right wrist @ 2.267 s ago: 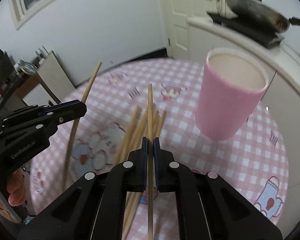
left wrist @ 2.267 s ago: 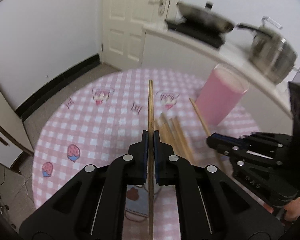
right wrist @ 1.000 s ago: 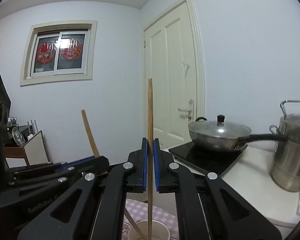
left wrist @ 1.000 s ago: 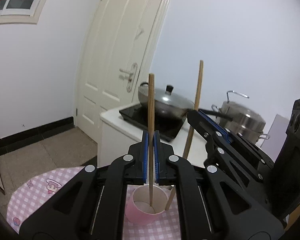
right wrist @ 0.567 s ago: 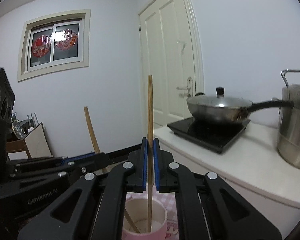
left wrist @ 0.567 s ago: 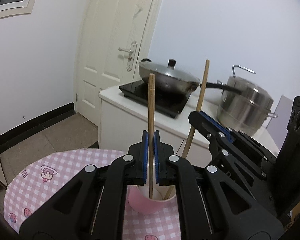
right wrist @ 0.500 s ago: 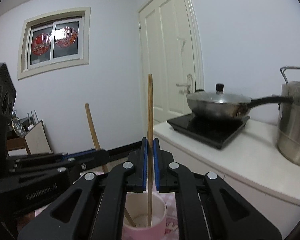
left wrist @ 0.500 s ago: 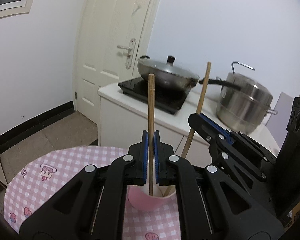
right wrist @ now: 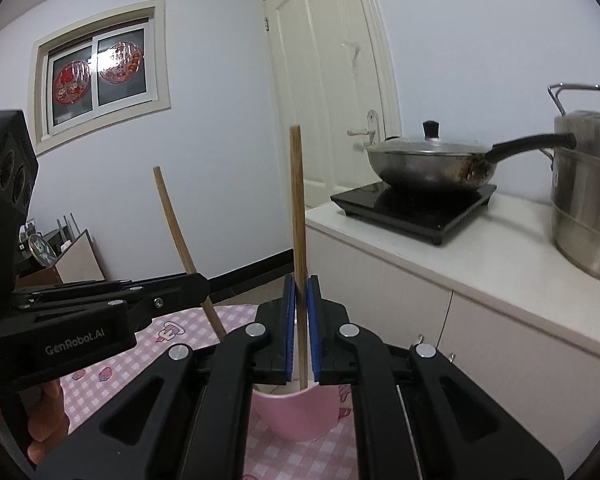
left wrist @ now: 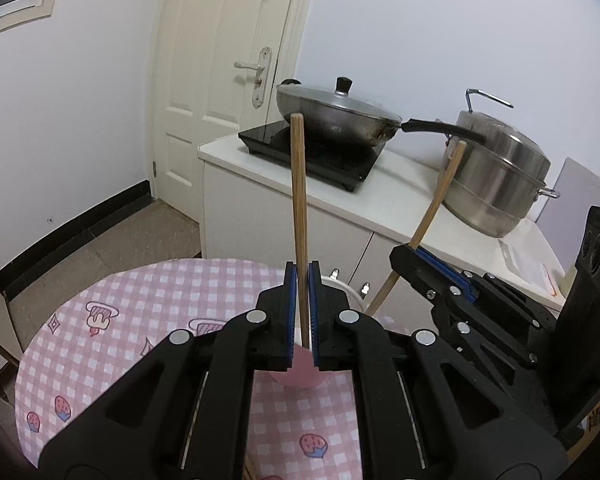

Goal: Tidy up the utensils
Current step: 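Lift the chopsticks with both grippers and lower them into the pink cup, then open both grippers to release the chopsticks inside the pink cup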

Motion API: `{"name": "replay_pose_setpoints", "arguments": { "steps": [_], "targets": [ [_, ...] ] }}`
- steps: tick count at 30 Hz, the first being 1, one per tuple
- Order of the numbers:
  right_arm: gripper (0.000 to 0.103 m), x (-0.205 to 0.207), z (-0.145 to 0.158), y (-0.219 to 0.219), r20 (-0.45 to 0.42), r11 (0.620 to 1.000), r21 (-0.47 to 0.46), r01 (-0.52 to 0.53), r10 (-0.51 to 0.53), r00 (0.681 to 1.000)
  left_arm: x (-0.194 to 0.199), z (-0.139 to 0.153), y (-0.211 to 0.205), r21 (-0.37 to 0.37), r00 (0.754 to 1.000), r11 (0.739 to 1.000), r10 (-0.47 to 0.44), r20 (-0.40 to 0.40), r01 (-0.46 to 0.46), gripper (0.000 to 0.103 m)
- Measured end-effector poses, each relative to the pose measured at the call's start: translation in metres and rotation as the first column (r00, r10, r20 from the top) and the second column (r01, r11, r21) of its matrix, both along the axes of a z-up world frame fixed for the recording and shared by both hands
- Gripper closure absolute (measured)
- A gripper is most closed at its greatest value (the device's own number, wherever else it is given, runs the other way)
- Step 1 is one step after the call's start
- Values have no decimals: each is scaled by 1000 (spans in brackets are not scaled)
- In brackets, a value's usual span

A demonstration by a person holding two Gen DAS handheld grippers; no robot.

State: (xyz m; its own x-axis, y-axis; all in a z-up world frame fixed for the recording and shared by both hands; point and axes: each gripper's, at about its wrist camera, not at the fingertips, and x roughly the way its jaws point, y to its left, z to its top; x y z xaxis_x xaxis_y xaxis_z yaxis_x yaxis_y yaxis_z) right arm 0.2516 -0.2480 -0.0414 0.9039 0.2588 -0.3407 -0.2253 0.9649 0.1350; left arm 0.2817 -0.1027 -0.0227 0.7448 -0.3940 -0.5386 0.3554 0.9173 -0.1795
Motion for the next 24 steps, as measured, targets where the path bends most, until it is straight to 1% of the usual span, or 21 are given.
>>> {"name": "replay_pose_setpoints", "arguments": {
  "steps": [1,2,3,4,7,12,14,20,24],
  "targets": [
    [97,-2,0,-1,-4,1000,5,-1,1,1000,-1,0,0,5,1000,1000,2,0,-2,67],
    [96,-4,1,-1,-7,1000,7,-2,2,1000,-4,1,1,5,1000,1000,14,8,-14,47],
    [95,-7,1,-1,-10,1000,11,-2,2,1000,-7,3,3,-5,999,1000,28,25,-27,33],
    [91,-8,2,-2,-11,1000,12,1,-1,1000,-12,5,6,-16,998,999,38,46,-37,33],
    [79,-15,4,-4,-16,1000,20,6,-6,1000,-18,8,10,0,998,999,40,46,-40,33],
    [68,-33,9,-4,-5,1000,23,21,-21,1000,-34,12,18,1,997,998,58,58,-59,33],
    [61,-40,11,-3,3,999,15,29,-29,1000,-43,14,22,4,995,998,67,70,-67,33],
    [49,-66,17,6,34,998,-24,63,-63,997,-75,21,36,18,990,996,89,112,-92,33],
    [46,-79,17,17,40,996,-61,62,-59,997,-89,19,47,31,989,994,97,107,-101,33]
  ]
}}
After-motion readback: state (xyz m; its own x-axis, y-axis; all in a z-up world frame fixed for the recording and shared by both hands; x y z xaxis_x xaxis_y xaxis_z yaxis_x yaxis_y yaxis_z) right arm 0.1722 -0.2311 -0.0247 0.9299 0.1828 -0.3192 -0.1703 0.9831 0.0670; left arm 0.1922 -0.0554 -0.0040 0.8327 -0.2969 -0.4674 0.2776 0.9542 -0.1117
